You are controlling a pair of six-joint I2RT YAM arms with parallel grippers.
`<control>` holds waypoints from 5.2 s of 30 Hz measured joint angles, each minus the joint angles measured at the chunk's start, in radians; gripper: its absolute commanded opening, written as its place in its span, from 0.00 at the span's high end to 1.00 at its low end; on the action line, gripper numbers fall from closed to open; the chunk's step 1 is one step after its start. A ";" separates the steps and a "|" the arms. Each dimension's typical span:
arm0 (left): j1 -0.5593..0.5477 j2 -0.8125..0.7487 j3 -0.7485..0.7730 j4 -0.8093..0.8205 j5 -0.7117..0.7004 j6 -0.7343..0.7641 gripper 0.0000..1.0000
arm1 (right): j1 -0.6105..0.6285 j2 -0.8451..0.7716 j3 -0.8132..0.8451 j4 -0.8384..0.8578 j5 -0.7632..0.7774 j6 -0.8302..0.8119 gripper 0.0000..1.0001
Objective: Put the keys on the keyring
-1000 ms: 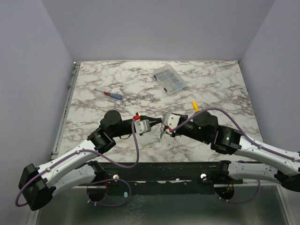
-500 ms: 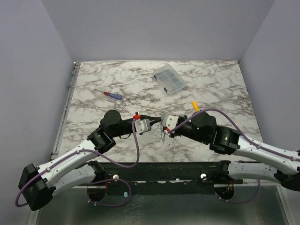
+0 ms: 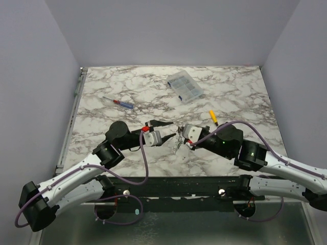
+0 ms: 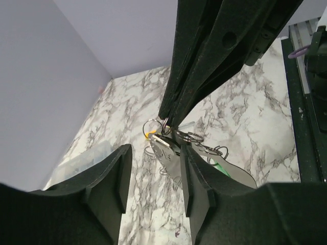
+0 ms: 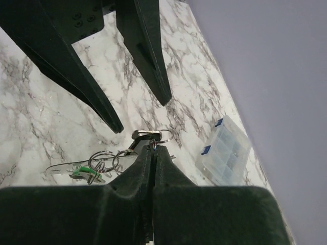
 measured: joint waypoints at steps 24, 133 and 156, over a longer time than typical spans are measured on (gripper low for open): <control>0.000 0.015 0.000 0.108 0.038 -0.065 0.56 | 0.000 -0.068 -0.022 0.047 -0.020 0.002 0.99; 0.000 -0.037 -0.002 0.106 0.173 -0.063 0.61 | 0.000 -0.179 -0.097 0.148 -0.089 0.154 0.99; 0.000 -0.023 -0.002 0.188 0.214 -0.158 0.60 | 0.000 -0.154 -0.069 0.135 -0.241 0.161 0.99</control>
